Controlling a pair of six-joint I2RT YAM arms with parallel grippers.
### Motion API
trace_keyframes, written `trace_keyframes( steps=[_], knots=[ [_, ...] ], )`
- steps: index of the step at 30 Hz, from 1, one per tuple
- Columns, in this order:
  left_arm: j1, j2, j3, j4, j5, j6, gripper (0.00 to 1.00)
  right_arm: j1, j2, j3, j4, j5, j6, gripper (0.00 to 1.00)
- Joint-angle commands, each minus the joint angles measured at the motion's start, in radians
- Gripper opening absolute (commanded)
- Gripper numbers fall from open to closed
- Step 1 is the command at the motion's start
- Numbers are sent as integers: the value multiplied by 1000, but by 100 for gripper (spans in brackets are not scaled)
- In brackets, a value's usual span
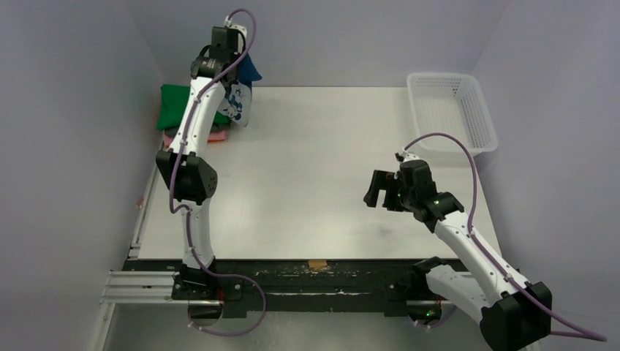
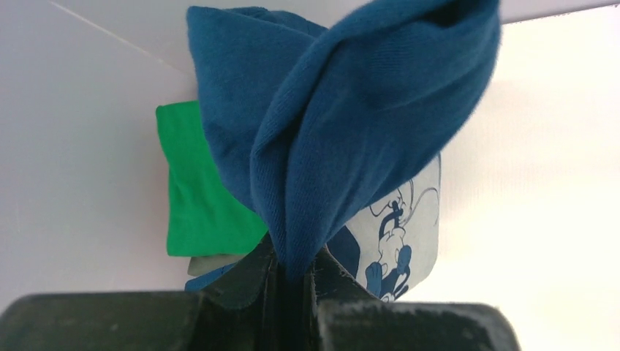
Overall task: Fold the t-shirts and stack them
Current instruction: Put the neatly folded tshirt into the corner of the board with the left arm
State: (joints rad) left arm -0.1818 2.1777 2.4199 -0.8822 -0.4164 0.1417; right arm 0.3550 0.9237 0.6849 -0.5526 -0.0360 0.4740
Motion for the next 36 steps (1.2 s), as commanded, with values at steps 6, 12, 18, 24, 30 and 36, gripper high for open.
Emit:
trace_keyframes(
  steps=[6, 12, 18, 24, 30, 36],
  knots=[
    [70, -59, 41, 30, 110, -31, 0, 1, 9, -1, 28, 50, -14, 99],
    [123, 9, 93, 46, 115, -28, 0, 1, 33, 4, 29, 67, -15, 99],
    [203, 40, 89, 89, 200, -59, 0, 1, 69, 11, 32, 84, -17, 99],
    [278, 94, 78, 131, 238, -45, 0, 1, 98, 16, 29, 106, -18, 99],
    [328, 135, 58, 148, 259, 16, 0, 1, 118, 25, 9, 128, -20, 99],
    [346, 180, 65, 186, 145, 81, 0, 1, 119, 20, 8, 150, -18, 99]
  ],
)
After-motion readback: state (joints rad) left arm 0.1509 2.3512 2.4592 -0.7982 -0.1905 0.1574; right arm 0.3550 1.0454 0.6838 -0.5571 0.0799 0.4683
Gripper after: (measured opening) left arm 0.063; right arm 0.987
